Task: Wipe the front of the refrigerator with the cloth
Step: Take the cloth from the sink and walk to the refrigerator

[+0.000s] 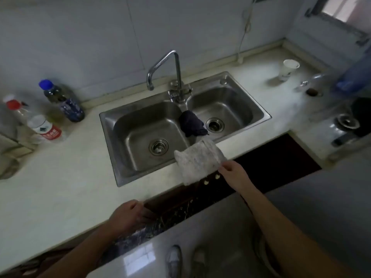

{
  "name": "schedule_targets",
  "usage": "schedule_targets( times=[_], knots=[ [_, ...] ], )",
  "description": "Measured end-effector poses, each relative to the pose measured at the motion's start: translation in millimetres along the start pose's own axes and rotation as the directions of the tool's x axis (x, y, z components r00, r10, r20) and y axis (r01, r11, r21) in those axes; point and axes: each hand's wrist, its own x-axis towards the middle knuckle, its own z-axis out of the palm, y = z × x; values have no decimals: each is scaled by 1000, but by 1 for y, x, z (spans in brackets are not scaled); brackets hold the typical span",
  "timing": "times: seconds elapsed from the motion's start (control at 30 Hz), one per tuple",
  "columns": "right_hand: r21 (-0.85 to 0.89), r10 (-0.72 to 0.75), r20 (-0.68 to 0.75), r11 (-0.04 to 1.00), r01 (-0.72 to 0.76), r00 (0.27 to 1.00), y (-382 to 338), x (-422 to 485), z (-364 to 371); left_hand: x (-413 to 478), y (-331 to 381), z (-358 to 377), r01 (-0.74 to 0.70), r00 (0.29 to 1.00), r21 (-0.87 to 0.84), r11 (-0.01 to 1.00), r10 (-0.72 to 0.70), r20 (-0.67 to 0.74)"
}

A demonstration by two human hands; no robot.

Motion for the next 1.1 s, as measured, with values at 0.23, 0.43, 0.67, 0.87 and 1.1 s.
schedule_targets(
  times=[0.23, 0.43, 0.67, 0.87, 1.1],
  knots=[
    [-263, 111, -124, 955, -140, 986, -19, 72, 16, 25, -9, 21, 17, 998, 11, 1000, -18, 54],
    [-322, 147, -83, 932, -166, 986, -25, 83, 30, 21, -32, 28, 9, 997, 7, 1000, -9, 76],
    [-512, 97, -109, 847, -140, 989, -35, 72, 58, 20, -53, 33, 59, 997, -36, 998, -57, 59],
    [-345, 210, -15, 917, -203, 978, -40, 57, 57, 5, -70, 29, 66, 996, -47, 997, -63, 67],
    [264, 93, -84, 962, -68, 992, -16, -44, 57, -33, -110, 46, 135, 991, -207, 969, -129, 44]
  ],
)
